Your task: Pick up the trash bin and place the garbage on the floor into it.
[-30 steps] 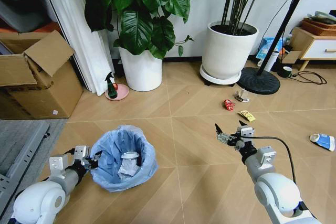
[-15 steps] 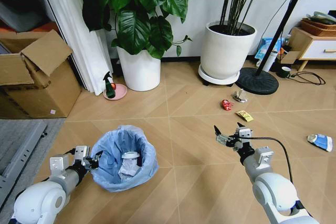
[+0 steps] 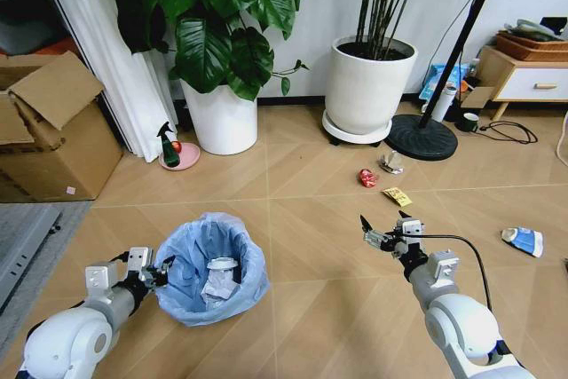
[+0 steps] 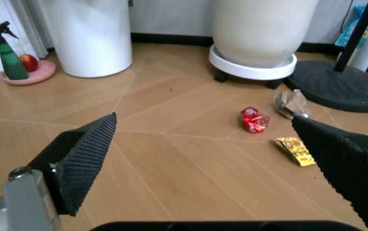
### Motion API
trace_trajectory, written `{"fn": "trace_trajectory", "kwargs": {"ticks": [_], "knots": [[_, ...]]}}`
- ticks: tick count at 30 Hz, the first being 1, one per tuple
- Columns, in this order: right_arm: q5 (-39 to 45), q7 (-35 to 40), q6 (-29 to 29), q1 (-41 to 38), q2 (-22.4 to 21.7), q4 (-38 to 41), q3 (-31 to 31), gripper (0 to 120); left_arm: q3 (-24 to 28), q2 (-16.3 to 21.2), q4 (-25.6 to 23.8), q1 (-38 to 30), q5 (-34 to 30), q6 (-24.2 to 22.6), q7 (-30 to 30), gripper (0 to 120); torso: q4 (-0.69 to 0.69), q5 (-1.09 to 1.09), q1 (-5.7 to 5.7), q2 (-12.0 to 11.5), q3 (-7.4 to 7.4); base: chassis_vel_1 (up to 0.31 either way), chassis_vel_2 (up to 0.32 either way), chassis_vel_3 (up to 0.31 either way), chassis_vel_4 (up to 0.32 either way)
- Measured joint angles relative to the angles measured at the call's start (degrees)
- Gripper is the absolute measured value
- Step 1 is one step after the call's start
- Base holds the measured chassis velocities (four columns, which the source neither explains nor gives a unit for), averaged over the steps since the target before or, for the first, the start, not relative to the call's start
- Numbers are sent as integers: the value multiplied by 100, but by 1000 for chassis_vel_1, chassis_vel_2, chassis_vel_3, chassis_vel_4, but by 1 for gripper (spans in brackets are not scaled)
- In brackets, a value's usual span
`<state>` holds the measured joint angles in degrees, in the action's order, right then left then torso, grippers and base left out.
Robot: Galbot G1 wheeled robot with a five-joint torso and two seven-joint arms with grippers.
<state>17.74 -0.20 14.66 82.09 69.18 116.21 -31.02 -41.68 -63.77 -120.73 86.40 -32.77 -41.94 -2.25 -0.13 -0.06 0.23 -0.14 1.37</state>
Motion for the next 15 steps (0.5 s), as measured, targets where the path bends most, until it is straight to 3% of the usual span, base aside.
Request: {"fn": "trace_trajectory", "kwargs": {"ticks": [15], "knots": [[-46, -54, 2, 27, 109, -26, 42, 100, 3, 1, -41, 34, 20, 3, -10, 0, 0, 1, 0, 0, 0, -108, -102, 107, 105]]}}
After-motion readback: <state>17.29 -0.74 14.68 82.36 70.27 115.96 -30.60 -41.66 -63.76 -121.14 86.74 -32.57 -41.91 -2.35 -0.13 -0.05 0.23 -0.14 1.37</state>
